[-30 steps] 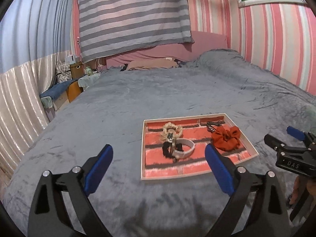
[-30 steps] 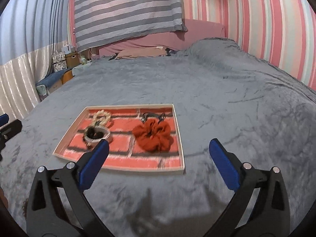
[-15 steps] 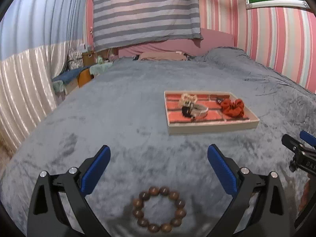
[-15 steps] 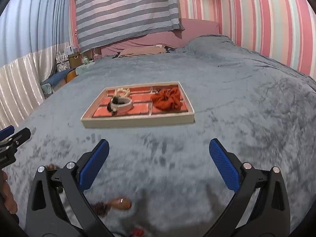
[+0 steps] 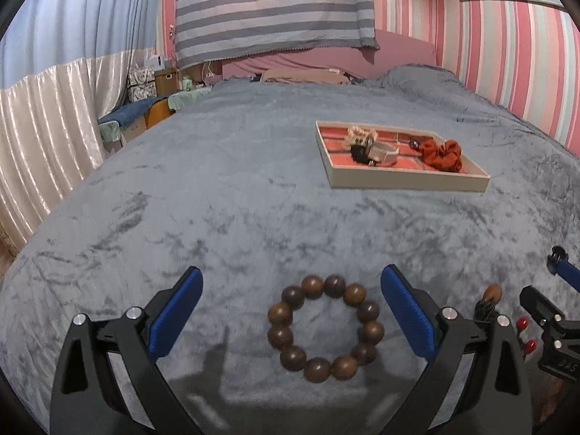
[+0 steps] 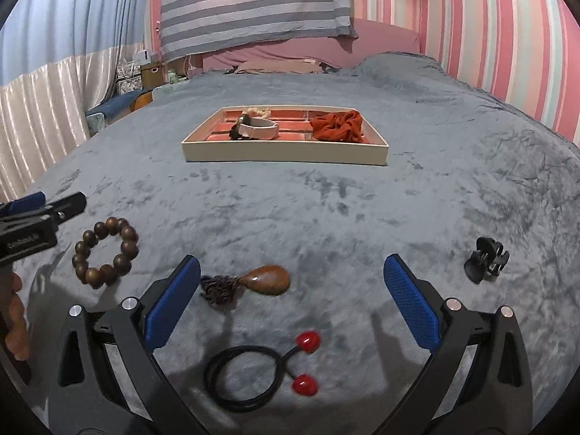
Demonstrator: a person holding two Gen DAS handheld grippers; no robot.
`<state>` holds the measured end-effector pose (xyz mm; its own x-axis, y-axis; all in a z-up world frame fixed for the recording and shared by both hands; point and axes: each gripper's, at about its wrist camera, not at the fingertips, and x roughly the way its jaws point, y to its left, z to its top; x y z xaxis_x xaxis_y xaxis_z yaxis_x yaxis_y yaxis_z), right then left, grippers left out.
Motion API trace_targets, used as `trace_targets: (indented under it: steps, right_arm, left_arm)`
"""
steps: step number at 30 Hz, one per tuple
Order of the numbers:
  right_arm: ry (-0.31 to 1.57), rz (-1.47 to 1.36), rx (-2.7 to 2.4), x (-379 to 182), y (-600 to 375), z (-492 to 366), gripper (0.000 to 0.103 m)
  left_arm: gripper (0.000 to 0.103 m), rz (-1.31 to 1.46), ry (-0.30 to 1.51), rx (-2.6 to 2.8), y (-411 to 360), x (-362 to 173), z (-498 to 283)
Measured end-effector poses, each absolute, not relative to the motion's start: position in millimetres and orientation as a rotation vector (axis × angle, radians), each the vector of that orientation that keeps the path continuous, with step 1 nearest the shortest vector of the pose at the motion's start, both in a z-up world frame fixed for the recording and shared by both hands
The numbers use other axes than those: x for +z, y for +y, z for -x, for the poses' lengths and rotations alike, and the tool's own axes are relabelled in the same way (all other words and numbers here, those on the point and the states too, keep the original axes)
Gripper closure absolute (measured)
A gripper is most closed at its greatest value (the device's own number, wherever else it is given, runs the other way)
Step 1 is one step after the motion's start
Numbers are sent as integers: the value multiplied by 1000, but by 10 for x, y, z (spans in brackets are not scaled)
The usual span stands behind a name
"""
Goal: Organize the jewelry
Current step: 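Withdraw both tools from the tray toward the remaining jewelry, then grasp the wooden bead bracelet with the left tool while the right tool grasps the brown pendant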
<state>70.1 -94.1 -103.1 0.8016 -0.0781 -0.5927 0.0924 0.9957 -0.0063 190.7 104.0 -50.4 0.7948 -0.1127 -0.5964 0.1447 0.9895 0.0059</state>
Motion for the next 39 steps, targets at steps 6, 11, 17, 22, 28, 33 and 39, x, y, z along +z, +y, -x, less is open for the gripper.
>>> trace_targets:
  steps: [6,11,17,22,28,33,39]
  right_arm:
    - [658,-12,-75,-1099,-804,-719,10]
    - [684,30,-68,-1192,-692,-764,24]
    - [720,37,-61,-1280,-649,-832,44]
    - [738,56,-37,-1325,-592,-872,61]
    - [761,66,-9,-1358,-546,-925,82]
    - [762,37,-2,-1355,-593,-932,83]
    - [760,6,-8,-1334,-636,-965,85]
  left_arm:
    - [7,-12,672,-144,1216,-622,-1943]
    - [7,9,708,-147,1341,-732,-2016]
    - [8,-55,726,-147,1279,-835,-2068]
    - [20,-75,780,-178,1223,-954,-2169]
    - [43,-59,825,-197,1229,-1028,-2251]
    - [68,-59,819,-216,1222,-1020,-2235]
    - [79,-73,805,-224,1191,-999,-2202]
